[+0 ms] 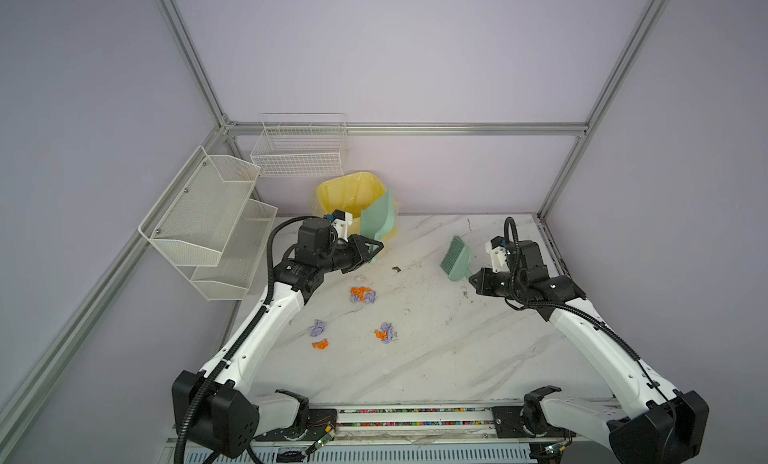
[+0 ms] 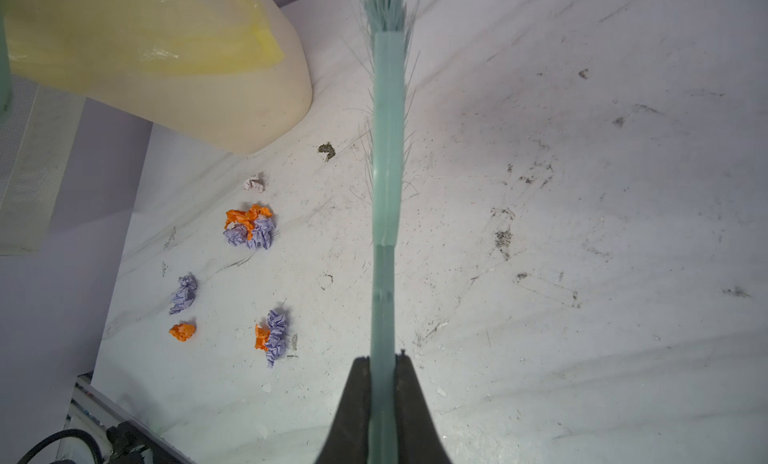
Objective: Sweep away the paper scraps from the table
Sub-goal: 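Lower the empty dustpan from the bin with left while right lowers brush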
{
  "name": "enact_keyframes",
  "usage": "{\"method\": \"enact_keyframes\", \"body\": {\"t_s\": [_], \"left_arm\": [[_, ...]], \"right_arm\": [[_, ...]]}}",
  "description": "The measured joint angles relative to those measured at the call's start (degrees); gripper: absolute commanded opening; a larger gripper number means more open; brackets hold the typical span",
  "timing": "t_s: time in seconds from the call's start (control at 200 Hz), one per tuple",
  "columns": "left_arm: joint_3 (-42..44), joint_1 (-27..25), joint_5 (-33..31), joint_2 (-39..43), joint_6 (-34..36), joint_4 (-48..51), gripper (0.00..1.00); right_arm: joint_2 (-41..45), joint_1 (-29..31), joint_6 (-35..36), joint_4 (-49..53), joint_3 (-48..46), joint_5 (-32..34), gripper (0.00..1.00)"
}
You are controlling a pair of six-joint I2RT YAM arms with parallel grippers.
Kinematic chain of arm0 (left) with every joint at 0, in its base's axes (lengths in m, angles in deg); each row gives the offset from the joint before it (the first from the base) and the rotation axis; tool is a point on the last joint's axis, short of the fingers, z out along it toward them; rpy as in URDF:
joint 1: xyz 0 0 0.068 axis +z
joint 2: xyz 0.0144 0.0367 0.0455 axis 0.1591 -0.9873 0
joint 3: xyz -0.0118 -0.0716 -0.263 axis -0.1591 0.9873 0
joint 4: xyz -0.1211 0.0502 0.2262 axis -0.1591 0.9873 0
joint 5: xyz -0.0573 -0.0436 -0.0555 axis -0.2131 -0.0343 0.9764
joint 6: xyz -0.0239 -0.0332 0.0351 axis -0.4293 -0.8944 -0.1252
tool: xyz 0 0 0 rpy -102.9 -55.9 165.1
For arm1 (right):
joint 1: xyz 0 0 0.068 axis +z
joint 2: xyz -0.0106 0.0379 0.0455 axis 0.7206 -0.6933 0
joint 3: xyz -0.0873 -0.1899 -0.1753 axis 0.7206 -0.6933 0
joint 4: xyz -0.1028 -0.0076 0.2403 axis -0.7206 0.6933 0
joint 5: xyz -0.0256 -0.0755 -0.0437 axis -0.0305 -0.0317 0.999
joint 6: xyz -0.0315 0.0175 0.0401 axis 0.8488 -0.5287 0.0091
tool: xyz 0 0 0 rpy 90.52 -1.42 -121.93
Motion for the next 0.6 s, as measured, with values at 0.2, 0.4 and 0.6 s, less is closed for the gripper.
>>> {"method": "enact_keyframes", "body": {"t_s": [0.2,0.4,0.6], "left_arm": [[0.0,-0.17,-1.81,2.86,6.56,6.91,0.14],[0.0,-0.26,-5.6,6.75,11.85,10.54,0.14],[0.22,-0.44,-8.57,8.79,14.29,13.9,0.14]], "right_arm": [[0.0,0.0,0.44,0.0,0.07,-4.44,0.0],[-0.74,0.02,2.03,0.5,1.09,-8.17,0.0],[-0.81,0.85,3.13,0.5,1.31,-11.47,0.0]]}}
